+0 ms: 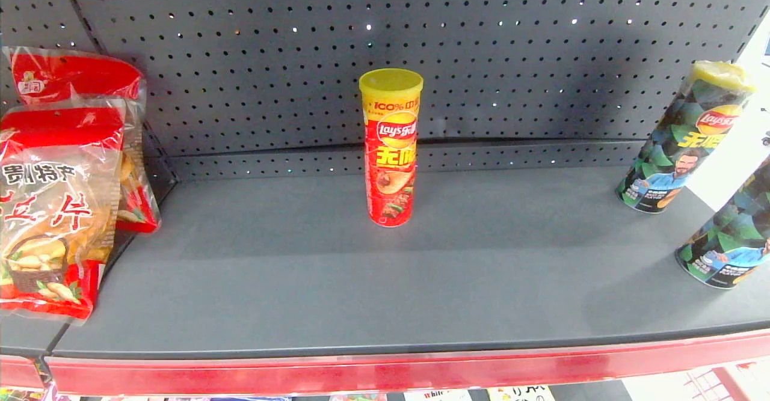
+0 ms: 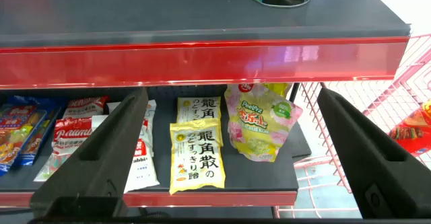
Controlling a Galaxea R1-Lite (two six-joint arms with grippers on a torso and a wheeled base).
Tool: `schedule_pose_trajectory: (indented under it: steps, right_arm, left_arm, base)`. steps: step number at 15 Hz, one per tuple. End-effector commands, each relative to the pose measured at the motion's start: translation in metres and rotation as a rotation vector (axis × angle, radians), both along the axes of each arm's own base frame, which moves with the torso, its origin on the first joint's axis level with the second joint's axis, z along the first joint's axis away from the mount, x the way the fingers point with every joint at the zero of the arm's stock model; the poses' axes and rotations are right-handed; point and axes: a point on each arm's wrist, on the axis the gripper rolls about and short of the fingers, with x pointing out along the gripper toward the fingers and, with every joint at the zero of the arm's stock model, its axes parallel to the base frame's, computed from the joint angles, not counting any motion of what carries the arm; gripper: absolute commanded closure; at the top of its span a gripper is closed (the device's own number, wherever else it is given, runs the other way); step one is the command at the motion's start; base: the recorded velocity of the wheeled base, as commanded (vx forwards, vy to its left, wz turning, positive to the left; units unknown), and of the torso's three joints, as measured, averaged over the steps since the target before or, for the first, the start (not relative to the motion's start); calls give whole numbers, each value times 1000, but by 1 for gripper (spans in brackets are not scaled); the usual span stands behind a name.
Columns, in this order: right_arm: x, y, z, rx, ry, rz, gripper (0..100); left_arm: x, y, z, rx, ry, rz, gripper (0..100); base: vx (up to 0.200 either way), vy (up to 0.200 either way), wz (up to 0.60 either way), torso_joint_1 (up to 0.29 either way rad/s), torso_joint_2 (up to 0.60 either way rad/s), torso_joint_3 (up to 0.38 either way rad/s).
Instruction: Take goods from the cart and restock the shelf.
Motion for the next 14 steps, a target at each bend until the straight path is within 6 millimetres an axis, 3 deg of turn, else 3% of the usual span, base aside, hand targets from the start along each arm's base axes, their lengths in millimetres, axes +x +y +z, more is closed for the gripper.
schedule_pose_trajectory:
  steps: [1, 9, 14]
  right_arm:
    - [0, 0, 0, 1, 1, 0, 0]
    - [0, 0, 0, 1, 2, 0, 0]
    - [0, 0, 0, -1, 2, 0, 0]
  left_arm:
    - [0, 0, 0, 0, 1, 0, 0]
    - [0, 0, 0, 5, -1, 0, 0]
    - [0, 0, 0, 5, -1, 0, 0]
  base:
    - [0, 0, 0, 0, 0, 0]
    - [0, 0, 0, 0, 0, 0]
    - [0, -200, 0, 3, 4, 0]
